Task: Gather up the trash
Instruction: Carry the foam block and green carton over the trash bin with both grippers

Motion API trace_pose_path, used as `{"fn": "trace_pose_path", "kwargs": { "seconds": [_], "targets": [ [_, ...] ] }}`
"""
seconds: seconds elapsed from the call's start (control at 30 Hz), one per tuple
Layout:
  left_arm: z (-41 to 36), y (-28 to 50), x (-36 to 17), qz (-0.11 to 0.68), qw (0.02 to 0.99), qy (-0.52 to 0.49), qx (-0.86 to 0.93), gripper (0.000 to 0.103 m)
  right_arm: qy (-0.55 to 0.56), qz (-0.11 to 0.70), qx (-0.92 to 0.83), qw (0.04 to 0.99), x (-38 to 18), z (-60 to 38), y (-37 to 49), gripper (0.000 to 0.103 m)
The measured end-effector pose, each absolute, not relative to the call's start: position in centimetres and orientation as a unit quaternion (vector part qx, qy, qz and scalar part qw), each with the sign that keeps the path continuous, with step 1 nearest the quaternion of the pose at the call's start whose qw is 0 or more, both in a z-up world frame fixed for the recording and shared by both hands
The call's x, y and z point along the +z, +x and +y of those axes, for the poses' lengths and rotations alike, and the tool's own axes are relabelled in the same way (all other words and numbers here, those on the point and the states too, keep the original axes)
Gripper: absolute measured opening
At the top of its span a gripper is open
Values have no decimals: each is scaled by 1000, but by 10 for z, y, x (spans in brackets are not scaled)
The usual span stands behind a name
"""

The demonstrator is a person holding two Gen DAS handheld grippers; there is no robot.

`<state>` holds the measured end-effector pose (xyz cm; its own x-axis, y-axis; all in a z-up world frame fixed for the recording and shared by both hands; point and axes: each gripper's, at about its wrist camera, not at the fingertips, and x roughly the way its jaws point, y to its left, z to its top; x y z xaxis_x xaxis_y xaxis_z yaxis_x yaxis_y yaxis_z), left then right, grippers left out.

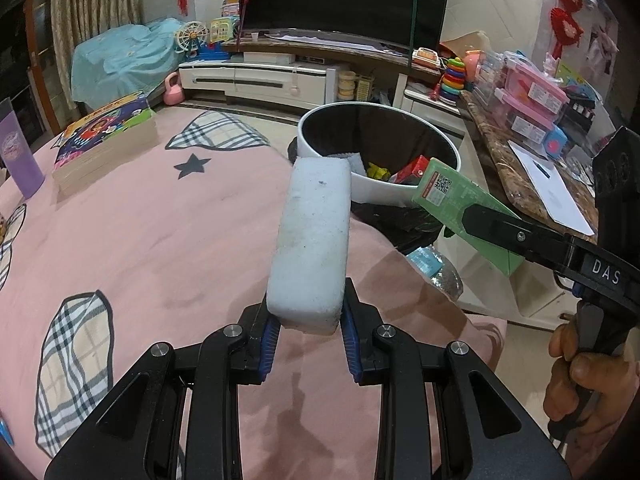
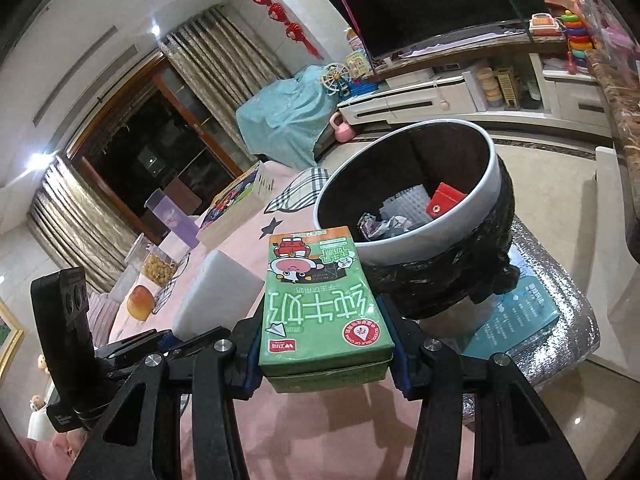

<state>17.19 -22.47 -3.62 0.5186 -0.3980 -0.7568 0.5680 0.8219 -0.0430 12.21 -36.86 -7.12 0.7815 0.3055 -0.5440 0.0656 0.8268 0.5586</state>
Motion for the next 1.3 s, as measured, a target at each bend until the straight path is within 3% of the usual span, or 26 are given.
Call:
{"fn": "trace_pose_path", "kwargs": {
  "seconds": [1.3],
  "targets": [
    [-301, 235, -11, 387, 858, 136, -308, 26, 275, 307, 26, 911, -47, -432, 179, 51]
  ]
}}
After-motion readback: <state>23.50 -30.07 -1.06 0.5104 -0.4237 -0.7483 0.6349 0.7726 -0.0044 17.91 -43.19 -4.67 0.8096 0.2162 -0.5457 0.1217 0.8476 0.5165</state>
